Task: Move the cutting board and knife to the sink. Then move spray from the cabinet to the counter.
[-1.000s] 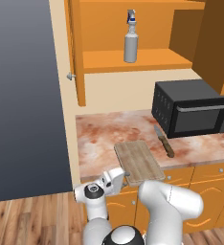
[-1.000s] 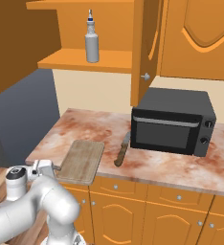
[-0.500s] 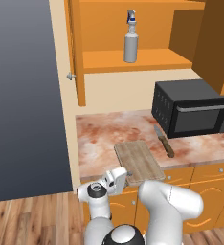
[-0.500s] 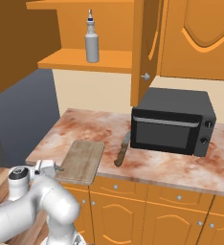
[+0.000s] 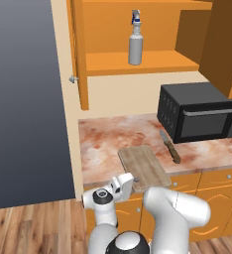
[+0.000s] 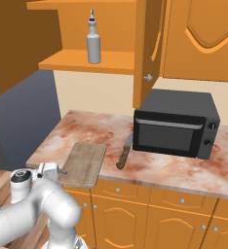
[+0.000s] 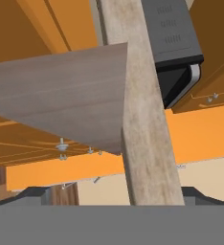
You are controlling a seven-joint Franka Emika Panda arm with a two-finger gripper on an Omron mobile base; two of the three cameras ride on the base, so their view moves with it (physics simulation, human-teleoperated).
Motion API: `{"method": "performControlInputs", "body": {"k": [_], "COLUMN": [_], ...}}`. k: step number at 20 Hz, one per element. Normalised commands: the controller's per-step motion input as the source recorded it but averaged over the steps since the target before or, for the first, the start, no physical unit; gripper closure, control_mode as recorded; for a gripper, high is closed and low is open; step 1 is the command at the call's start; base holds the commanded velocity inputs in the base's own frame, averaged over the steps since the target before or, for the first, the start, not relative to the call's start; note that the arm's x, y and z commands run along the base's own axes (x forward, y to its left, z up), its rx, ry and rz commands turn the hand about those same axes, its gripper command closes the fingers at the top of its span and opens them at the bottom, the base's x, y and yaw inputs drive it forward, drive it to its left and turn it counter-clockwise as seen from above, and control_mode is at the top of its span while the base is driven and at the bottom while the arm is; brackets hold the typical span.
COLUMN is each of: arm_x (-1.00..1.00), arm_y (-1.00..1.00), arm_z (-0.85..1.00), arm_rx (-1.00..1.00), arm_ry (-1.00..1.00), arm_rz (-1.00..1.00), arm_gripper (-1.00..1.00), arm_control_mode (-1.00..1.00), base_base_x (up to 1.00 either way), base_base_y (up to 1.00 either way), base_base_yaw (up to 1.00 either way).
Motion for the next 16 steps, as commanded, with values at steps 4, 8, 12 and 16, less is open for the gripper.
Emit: {"method": "performControlInputs", "body": {"k": [4,8,12,16], "arm_x": [0.00,-0.04,-0.16,-0.28], "arm_y": [-0.04,-0.07,-0.04,0.00], "arm_z": [0.00,0.00,0.08,0.32], "arm_rx": [0.00,0.00,0.00,0.00], "arm_ry": [0.00,0.00,-0.03,-0.04], "arm_rz": [0.00,0.00,0.00,0.00], "arm_gripper": [1.00,1.00,1.00,1.00], "arm_control_mode": [-1.00,-1.00,-1.00,-1.00], "base_base_x": [0.00,0.00,0.00,0.00], "base_base_y": [0.00,0.00,0.00,0.00], "base_base_yaw": [0.00,0.00,0.00,0.00]}}
